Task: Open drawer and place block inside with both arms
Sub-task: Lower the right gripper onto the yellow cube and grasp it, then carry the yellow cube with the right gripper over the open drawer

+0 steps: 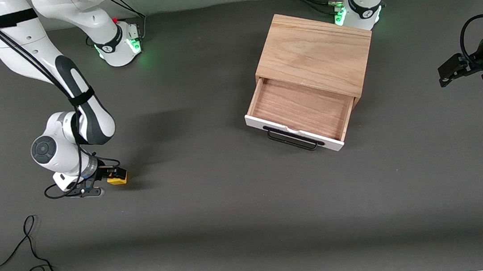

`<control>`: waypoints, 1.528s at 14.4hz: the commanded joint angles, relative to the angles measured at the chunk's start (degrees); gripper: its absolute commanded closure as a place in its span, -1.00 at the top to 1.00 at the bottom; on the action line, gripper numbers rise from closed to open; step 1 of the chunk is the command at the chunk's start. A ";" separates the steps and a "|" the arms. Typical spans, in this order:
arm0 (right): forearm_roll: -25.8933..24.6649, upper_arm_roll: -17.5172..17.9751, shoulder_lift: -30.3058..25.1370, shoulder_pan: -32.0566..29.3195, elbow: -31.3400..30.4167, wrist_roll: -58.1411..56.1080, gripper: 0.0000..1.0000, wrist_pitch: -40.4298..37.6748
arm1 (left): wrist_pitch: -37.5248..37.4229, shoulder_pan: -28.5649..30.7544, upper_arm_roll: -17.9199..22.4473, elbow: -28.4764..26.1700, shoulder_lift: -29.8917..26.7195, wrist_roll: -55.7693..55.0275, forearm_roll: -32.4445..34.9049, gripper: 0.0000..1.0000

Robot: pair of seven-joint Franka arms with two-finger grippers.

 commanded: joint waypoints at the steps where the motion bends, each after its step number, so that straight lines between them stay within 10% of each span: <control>1: 2.12 -0.09 0.69 0.60 -0.48 -2.25 0.55 2.23 | 1.02 -14.01 13.28 -1.13 -1.57 1.05 -0.63 1.00; 3: 2.12 -0.09 0.26 0.60 -0.39 -3.21 -0.76 1.62 | 1.11 -17.39 16.66 -0.69 -1.39 0.79 -0.63 1.00; 4: 2.12 0.09 -0.26 0.60 -0.31 -3.13 -1.00 1.18 | 1.02 -17.30 16.66 -0.17 -1.05 0.87 -0.63 1.00; 8: 7.37 1.41 -5.01 1.22 8.36 -1.46 -1.00 -15.64 | 0.41 -16.52 16.23 3.78 2.03 0.52 -0.54 1.00; 14: 8.63 1.50 -4.84 11.04 43.50 25.74 -1.00 -50.38 | 0.41 -13.44 12.44 4.15 2.47 0.26 -0.54 1.00; 22: 3.26 1.41 9.81 34.86 64.37 60.05 -1.00 -46.49 | -0.21 -15.54 13.94 3.97 2.21 1.22 0.07 1.00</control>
